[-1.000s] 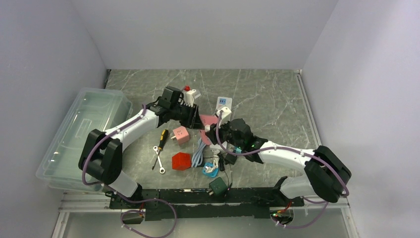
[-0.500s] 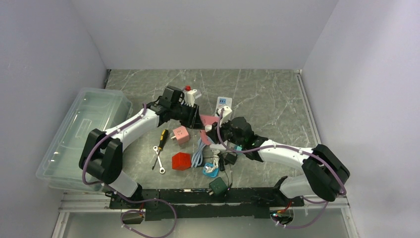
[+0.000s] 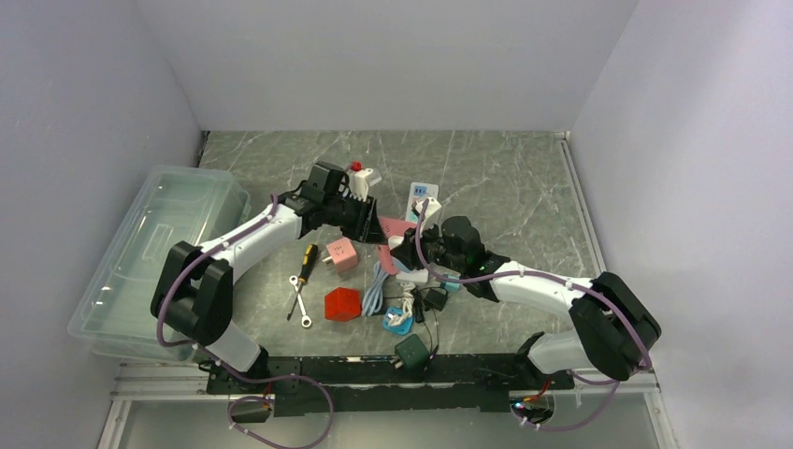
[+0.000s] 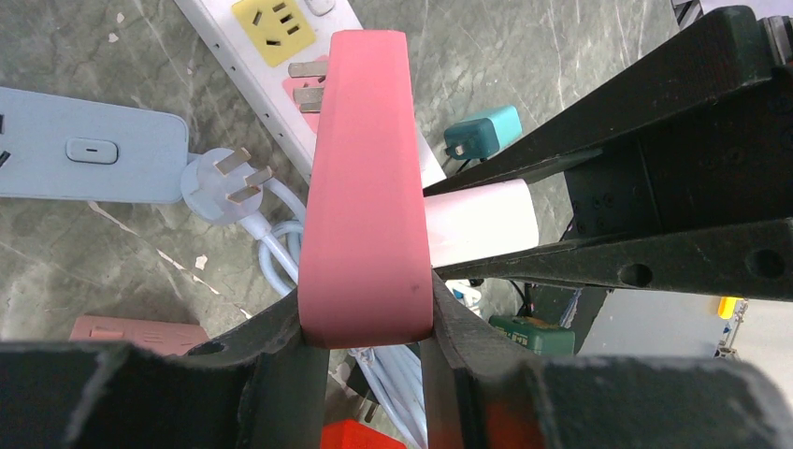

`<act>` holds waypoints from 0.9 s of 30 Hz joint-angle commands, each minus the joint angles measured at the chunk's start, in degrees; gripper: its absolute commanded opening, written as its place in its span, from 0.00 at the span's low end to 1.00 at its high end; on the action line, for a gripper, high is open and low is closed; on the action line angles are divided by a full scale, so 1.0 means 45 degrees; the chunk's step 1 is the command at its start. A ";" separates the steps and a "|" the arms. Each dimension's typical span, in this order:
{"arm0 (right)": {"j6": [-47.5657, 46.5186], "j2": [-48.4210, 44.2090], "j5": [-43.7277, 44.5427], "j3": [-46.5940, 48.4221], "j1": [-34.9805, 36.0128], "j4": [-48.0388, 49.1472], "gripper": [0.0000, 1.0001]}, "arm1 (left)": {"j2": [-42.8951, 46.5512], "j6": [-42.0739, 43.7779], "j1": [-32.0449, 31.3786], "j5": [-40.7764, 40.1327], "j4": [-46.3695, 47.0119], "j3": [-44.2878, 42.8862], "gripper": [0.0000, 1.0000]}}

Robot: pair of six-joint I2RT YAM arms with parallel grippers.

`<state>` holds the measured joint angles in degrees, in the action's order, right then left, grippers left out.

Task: Pull the plug off the socket
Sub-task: Remove the plug from the socket.

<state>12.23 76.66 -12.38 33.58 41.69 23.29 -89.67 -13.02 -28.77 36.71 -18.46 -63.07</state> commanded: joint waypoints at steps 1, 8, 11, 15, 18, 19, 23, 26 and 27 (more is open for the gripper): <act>0.0483 -0.0477 0.0131 0.0118 -0.0046 0.0924 0.31 | -0.0073 0.0561 -0.0147 0.0360 0.0103 -0.0438 0.00; 0.0483 -0.0711 0.0238 -0.0019 -0.0027 0.1084 0.47 | -0.0186 0.0492 -0.0133 0.0494 0.0203 -0.0418 0.00; 0.0495 -0.0660 0.0140 0.0006 -0.0017 0.1094 0.51 | -0.0224 0.0469 -0.0146 0.0536 0.0208 -0.0436 0.00; 0.0394 -0.0674 0.0253 -0.0002 0.0031 0.1077 0.41 | -0.0220 0.0448 -0.0136 0.0534 0.0228 -0.0418 0.00; 0.0305 -0.0632 0.0360 -0.0044 0.0015 0.1008 0.25 | -0.0159 0.0511 -0.0148 0.0544 0.0219 -0.0418 0.00; 0.0326 -0.0613 0.0341 -0.0093 -0.0019 0.1074 0.20 | -0.0131 0.0593 -0.0136 0.0579 0.0203 -0.0411 0.00; 0.0633 -0.0596 -0.0867 -0.0390 -0.0644 0.1669 0.04 | 0.0134 0.0905 -0.0147 0.0602 0.0146 -0.0371 0.00; 0.0874 -0.0473 -0.1506 -0.0509 -0.1060 0.1901 0.00 | 0.0252 0.0960 -0.0138 0.0743 0.0249 -0.0305 0.00; 0.0949 -0.0403 -0.1743 -0.0483 -0.1184 0.1896 0.00 | 0.0241 0.0981 -0.0142 0.0739 0.0224 -0.0331 0.00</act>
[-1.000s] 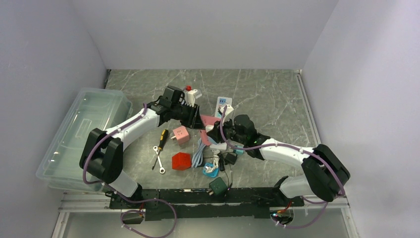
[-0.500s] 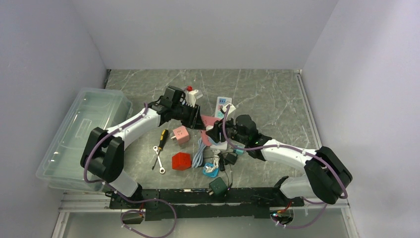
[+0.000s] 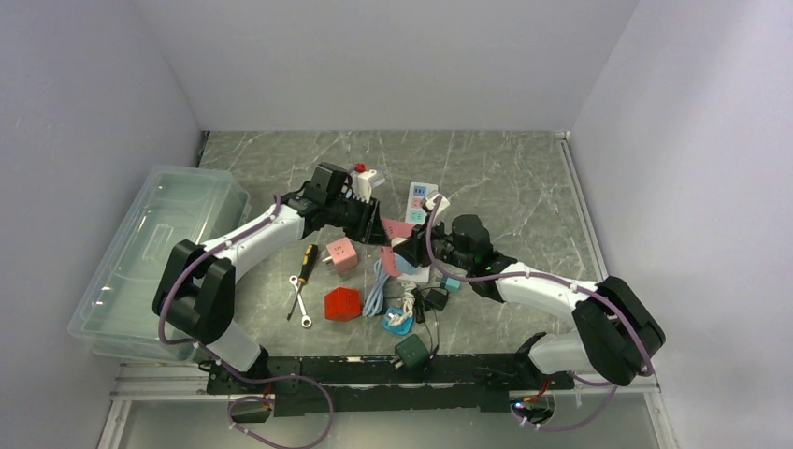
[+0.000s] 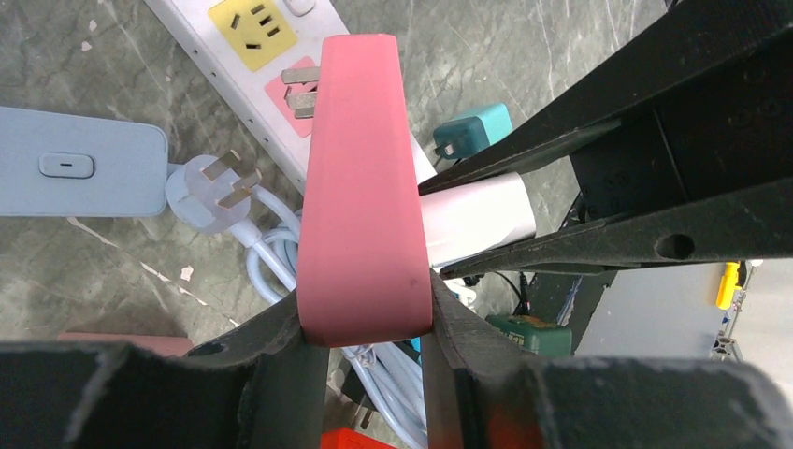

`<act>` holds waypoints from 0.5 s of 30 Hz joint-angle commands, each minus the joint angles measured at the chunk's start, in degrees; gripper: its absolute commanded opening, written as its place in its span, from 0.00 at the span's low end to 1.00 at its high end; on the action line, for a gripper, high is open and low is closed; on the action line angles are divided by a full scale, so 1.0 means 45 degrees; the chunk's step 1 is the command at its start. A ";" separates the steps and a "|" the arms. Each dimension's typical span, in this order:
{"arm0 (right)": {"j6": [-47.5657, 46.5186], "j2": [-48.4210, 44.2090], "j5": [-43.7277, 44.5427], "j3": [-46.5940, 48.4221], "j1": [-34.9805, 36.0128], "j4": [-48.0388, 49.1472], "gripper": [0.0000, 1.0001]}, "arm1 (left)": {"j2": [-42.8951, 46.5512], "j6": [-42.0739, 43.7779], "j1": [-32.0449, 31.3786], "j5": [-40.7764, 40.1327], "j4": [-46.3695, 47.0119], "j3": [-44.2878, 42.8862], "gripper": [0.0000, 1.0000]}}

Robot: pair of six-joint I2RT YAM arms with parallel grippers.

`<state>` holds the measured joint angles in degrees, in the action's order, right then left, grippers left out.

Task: Pull the plug off the socket
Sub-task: Remove the plug from the socket.

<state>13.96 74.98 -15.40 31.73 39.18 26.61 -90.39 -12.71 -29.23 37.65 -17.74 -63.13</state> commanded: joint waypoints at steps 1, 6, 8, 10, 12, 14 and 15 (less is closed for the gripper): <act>0.0656 0.0046 -0.1307 -0.0059 -0.0738 0.1215 0.00 | 0.0385 0.0937 -0.0041 0.0524 0.0022 -0.0349 0.00; 0.1131 0.0324 -0.2146 -0.0097 -0.1228 0.1582 0.00 | 0.0537 0.1012 -0.0036 0.0328 -0.0072 -0.0371 0.00; 0.1275 0.0351 -0.2430 -0.0135 -0.1275 0.1813 0.00 | 0.0639 0.0990 -0.0046 0.0263 -0.0001 -0.0298 0.00; 0.1348 0.0396 -0.2557 -0.0127 -0.1268 0.1914 0.00 | 0.0643 0.0966 -0.0031 0.0187 -0.0016 -0.0303 0.00; 0.1335 0.0341 -0.2419 -0.0117 -0.1229 0.1857 0.00 | 0.0569 0.0872 -0.0027 0.0011 -0.0119 -0.0349 0.00; 0.1212 0.0129 -0.1700 -0.0140 -0.1020 0.1562 0.00 | 0.0403 0.0728 -0.0026 -0.0241 -0.0242 -0.0415 0.00; 0.1022 0.0000 -0.1117 -0.0119 -0.0800 0.1322 0.00 | 0.0317 0.0661 -0.0027 -0.0339 -0.0273 -0.0427 0.00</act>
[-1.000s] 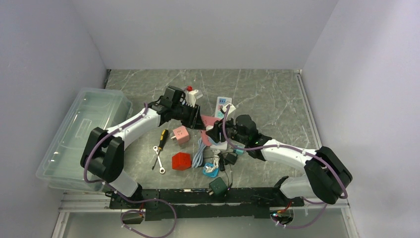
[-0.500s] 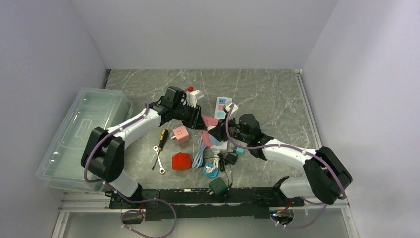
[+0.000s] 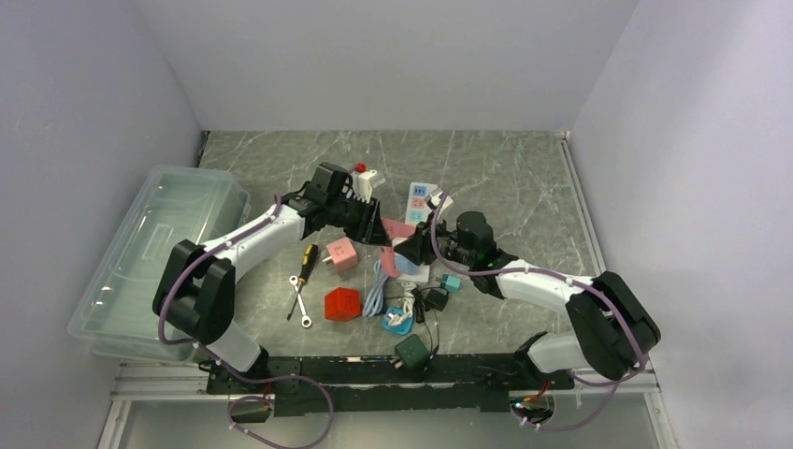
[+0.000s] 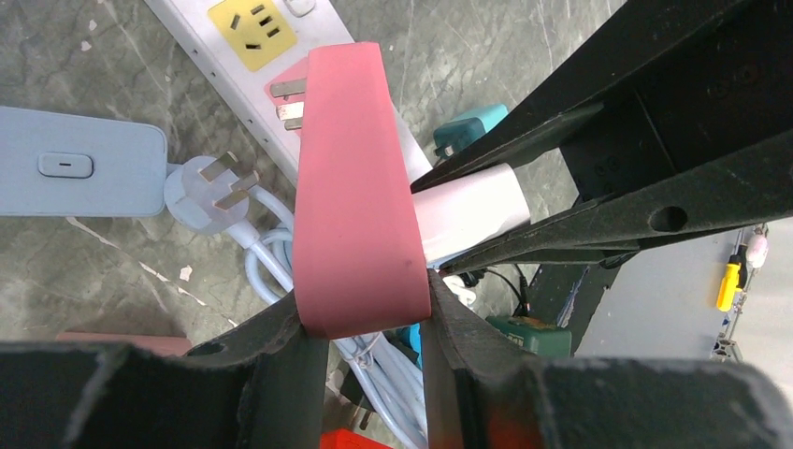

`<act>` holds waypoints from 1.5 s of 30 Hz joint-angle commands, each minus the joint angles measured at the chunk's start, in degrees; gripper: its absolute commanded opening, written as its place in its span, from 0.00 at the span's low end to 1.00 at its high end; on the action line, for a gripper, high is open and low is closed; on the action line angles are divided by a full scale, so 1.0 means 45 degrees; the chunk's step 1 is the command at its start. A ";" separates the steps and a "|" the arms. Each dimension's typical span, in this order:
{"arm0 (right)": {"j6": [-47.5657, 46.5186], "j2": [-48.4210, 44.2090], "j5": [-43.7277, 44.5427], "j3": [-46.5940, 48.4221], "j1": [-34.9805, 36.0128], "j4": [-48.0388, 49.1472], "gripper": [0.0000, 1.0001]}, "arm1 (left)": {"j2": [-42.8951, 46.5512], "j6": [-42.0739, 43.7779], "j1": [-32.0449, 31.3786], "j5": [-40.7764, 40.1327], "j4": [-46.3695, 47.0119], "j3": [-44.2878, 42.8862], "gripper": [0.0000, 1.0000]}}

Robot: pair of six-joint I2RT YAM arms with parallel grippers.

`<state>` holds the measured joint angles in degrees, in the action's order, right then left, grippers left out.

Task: Pull the plug off the socket
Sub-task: Remove the plug from the socket.

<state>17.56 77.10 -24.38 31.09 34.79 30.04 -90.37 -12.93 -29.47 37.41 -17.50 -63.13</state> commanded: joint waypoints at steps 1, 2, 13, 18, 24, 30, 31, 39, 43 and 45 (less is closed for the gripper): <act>0.0026 -0.0624 0.1655 0.0066 0.0458 0.0239 0.00 | 0.0240 0.0630 0.0026 -0.0320 -0.0330 -0.0441 0.00; -0.0213 -0.0773 0.2396 0.0127 0.0774 -0.0057 0.00 | 0.0175 0.0561 0.0026 -0.0324 -0.0304 -0.0426 0.00; -0.1042 -0.0834 0.8704 0.1050 0.3480 -0.1936 0.00 | -0.0033 0.0350 0.0032 -0.0344 -0.0155 -0.0381 0.00; -0.0815 -0.1250 0.7903 0.0726 0.3068 -0.1577 0.00 | -0.0107 0.0472 0.0026 -0.0443 -0.0224 -0.0423 0.00; -0.0287 -0.1377 0.2721 0.0361 0.1183 -0.0741 0.00 | 0.0004 0.0725 0.0027 -0.0626 -0.0271 -0.0424 0.00; -0.0084 -0.0832 0.1511 0.0612 0.0825 -0.0685 0.00 | -0.0013 0.0732 0.0027 -0.0617 -0.0273 -0.0439 0.00; -0.0103 -0.0843 0.1597 0.0596 0.0851 -0.0663 0.00 | 0.0001 0.0730 0.0026 -0.0635 -0.0277 -0.0440 0.00; -0.0841 -0.1267 0.6404 0.0868 0.2678 -0.1707 0.00 | -0.0120 0.0614 0.0036 -0.1030 -0.0520 -0.0520 0.00; -0.1263 -0.1127 0.9169 0.1262 0.3737 -0.2476 0.00 | -0.0177 0.0613 0.0026 -0.1027 -0.0537 -0.0534 0.00; -0.1177 -0.1061 0.9506 0.1330 0.3812 -0.2555 0.00 | -0.0179 0.0632 0.0029 -0.0967 -0.0491 -0.0523 0.00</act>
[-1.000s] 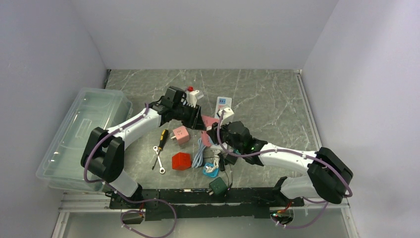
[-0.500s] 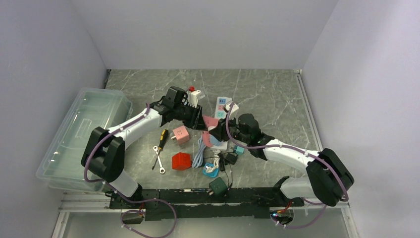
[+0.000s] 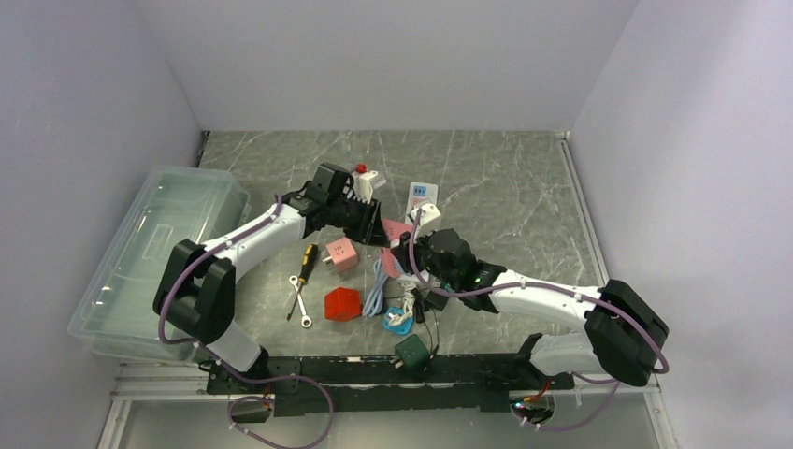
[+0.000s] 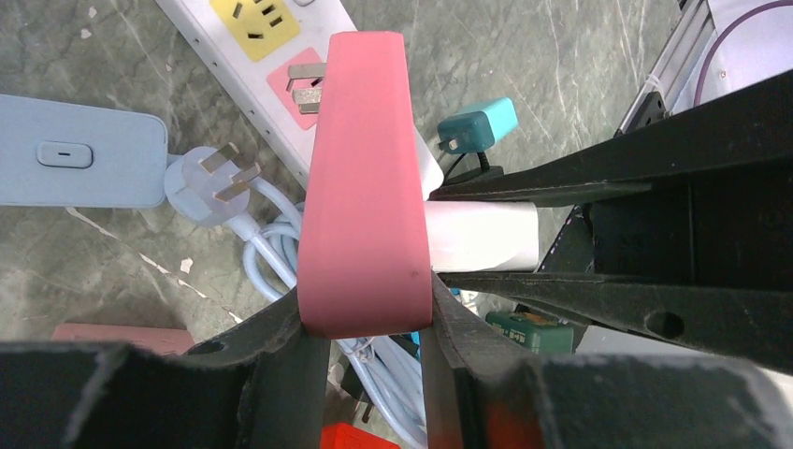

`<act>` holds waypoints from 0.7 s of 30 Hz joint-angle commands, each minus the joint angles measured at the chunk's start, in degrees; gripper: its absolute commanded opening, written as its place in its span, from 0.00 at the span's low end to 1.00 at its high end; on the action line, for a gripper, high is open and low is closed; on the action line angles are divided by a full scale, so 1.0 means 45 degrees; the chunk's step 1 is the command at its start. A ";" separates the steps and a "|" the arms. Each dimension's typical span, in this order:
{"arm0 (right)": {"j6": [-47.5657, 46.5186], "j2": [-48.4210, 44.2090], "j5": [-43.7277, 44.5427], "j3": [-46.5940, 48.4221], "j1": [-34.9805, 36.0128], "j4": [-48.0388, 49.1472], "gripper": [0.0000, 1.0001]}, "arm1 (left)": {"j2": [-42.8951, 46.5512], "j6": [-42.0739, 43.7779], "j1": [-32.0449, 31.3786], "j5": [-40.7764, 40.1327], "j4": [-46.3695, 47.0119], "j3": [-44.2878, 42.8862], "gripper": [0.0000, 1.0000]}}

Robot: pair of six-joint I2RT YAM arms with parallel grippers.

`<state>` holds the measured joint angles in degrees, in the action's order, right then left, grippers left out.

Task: Pull the plug off the socket
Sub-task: Remove the plug from the socket.

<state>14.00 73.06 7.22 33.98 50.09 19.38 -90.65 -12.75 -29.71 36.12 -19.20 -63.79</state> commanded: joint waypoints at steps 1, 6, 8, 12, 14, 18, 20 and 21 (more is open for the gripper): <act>-0.0314 -0.0176 0.2477 0.0660 0.0413 -0.0160 0.00 | -0.0112 0.0613 0.0080 -0.0665 -0.0082 -0.0349 0.00; -0.0017 -0.0617 0.0699 0.0344 -0.0294 0.0154 0.00 | -0.0098 0.0685 0.0082 -0.0643 -0.0034 -0.0337 0.00; 0.0388 -0.0740 -0.1303 0.0090 -0.1447 0.0517 0.00 | -0.0090 0.0737 0.0081 -0.0713 -0.0040 -0.0343 0.00; 0.0855 -0.0285 -0.4460 0.0242 -0.2644 0.0691 0.00 | -0.0117 0.0793 0.0081 -0.0671 -0.0025 -0.0346 0.00; 0.0750 0.0033 -0.4836 0.0491 -0.2653 0.0506 0.00 | -0.0157 0.0803 0.0085 -0.0681 -0.0058 -0.0358 0.00; 0.0707 0.0095 -0.4655 0.0516 -0.2540 0.0540 0.00 | -0.0187 0.0785 0.0080 -0.0716 -0.0084 -0.0394 0.00; 0.0427 -0.0137 -0.3783 0.0475 -0.2174 0.0375 0.00 | -0.0203 0.0782 0.0080 -0.0784 -0.0107 -0.0395 0.00; 0.0263 -0.0272 -0.3164 0.0460 -0.1912 0.0278 0.00 | -0.0192 0.0756 0.0080 -0.0844 -0.0147 -0.0400 0.00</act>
<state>15.99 74.04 -12.53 34.13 39.57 19.40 -91.39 -12.75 -30.09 35.68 -18.55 -64.23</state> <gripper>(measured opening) 0.349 0.383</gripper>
